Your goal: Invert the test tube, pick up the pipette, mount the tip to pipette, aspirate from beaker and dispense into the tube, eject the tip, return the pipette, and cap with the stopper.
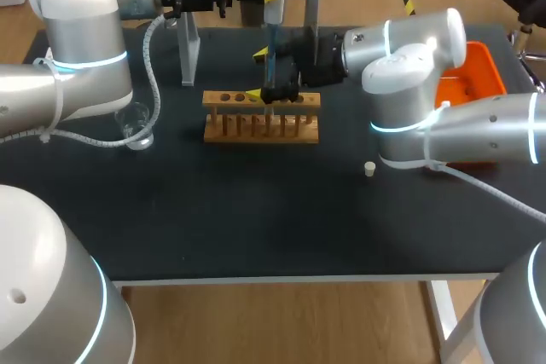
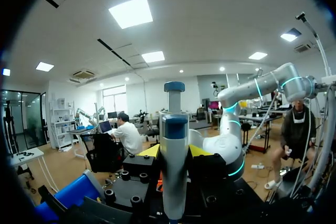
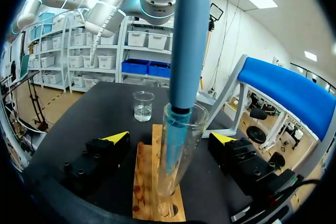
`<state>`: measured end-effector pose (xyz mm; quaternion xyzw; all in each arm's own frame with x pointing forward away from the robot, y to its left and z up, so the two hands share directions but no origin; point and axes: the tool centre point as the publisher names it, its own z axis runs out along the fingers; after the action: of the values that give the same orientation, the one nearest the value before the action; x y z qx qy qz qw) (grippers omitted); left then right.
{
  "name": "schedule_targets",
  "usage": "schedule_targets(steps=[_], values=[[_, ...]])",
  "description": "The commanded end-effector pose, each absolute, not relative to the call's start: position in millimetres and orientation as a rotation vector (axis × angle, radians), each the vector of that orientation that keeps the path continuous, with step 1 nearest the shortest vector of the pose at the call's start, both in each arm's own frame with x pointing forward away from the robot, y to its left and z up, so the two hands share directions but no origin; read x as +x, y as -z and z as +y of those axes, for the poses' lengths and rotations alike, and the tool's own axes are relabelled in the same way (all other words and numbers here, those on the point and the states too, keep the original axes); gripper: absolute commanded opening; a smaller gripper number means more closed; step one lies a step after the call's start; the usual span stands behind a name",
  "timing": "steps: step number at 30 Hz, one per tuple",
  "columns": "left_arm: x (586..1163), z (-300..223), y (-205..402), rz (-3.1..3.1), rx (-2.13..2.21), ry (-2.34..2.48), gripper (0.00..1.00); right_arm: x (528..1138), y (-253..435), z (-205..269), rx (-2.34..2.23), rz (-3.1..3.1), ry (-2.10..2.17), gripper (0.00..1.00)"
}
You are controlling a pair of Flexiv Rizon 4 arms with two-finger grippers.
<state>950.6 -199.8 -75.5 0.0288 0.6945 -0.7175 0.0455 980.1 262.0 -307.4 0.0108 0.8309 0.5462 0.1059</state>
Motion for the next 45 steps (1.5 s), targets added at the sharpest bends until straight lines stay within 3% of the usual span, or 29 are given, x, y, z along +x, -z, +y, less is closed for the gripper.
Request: schedule_targets(steps=[1, 45], values=[[950, -201, 70, 2.128, 0.087, 2.184, 0.00, 981, 308, 262, 0.031, 2.447, -1.609, 1.00], [945, -208, 42, 2.136, 0.060, 2.159, 0.00, 981, 308, 262, 0.031, 2.447, -1.609, 1.00]])
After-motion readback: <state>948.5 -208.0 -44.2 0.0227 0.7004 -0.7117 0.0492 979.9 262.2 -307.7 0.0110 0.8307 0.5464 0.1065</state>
